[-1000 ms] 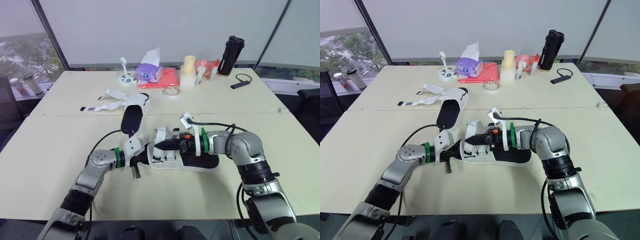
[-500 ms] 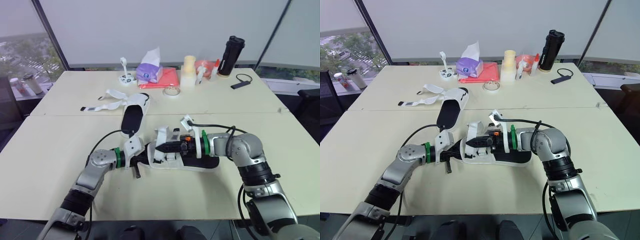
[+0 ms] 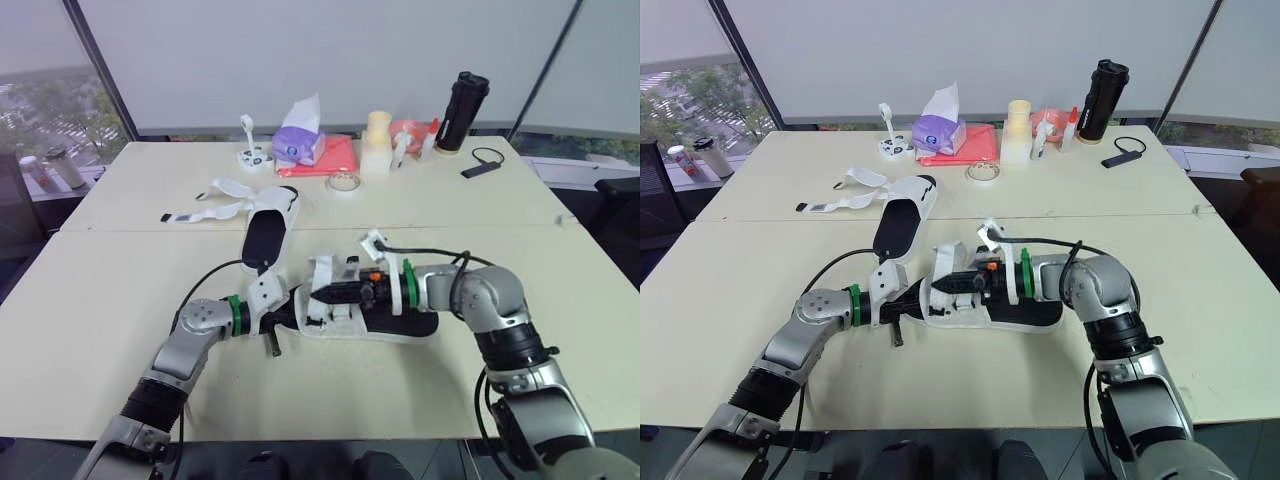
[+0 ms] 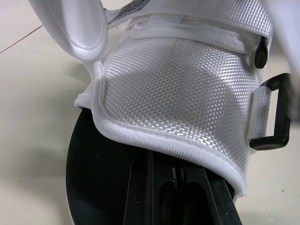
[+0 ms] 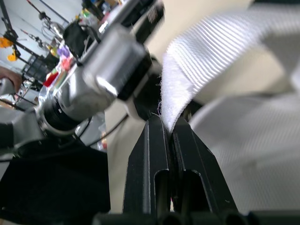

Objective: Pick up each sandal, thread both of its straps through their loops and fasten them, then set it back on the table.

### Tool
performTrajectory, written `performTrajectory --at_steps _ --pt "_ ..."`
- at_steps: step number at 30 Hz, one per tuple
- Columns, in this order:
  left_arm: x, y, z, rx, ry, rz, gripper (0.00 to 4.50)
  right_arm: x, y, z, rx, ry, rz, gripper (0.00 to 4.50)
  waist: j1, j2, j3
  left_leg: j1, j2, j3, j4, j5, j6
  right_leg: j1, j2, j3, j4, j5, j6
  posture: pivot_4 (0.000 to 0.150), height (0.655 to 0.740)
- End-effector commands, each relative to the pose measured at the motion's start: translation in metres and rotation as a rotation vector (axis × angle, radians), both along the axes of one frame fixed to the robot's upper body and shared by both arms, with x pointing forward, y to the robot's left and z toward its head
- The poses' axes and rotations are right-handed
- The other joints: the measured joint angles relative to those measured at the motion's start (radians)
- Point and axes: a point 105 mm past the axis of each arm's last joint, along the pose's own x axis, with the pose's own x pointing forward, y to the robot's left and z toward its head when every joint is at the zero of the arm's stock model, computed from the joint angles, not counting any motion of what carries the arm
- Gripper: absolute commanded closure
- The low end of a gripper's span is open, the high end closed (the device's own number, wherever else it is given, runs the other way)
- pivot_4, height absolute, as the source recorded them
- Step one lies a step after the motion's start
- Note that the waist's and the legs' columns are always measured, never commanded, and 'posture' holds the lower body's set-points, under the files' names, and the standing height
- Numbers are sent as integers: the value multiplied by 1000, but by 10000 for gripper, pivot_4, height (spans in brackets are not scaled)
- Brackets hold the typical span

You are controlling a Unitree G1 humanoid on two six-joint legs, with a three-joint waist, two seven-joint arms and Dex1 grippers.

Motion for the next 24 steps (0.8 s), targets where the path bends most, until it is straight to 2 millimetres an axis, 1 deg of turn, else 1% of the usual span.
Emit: performTrajectory --at_steps 1,12,15,19,22,24 --pt "-6 18 -39 98 135 68 45000 -3 3 8 35 -7 20 44338 0 0 0 0 0 0 0 0 0 0 0 0 0 0 0 1500 7400" --pt "-7 18 -40 95 140 68 45000 -9 2 -12 -11 17 19 44338 -1 0 0 0 0 0 0 0 0 0 0 0 0 0 0 1500 7400" --pt "-7 18 -40 94 139 67 45000 -8 1 -13 -12 15 16 44338 -1 0 0 0 0 0 0 0 0 0 0 0 0 0 0 1500 7400" --pt "-7 18 -40 94 139 67 45000 -6 1 -9 -2 9 10 44338 -1 0 0 0 0 0 0 0 0 0 0 0 0 0 0 1500 7400" --pt "-7 18 -40 93 139 67 45000 -1 1 6 48 6 3 44338 -1 0 0 0 0 0 0 0 0 0 0 0 0 0 0 1500 7400" --pt "-8 18 -40 93 140 67 45000 -1 2 9 58 3 5 44338 -1 0 0 0 0 0 0 0 0 0 0 0 0 0 0 1500 7400"
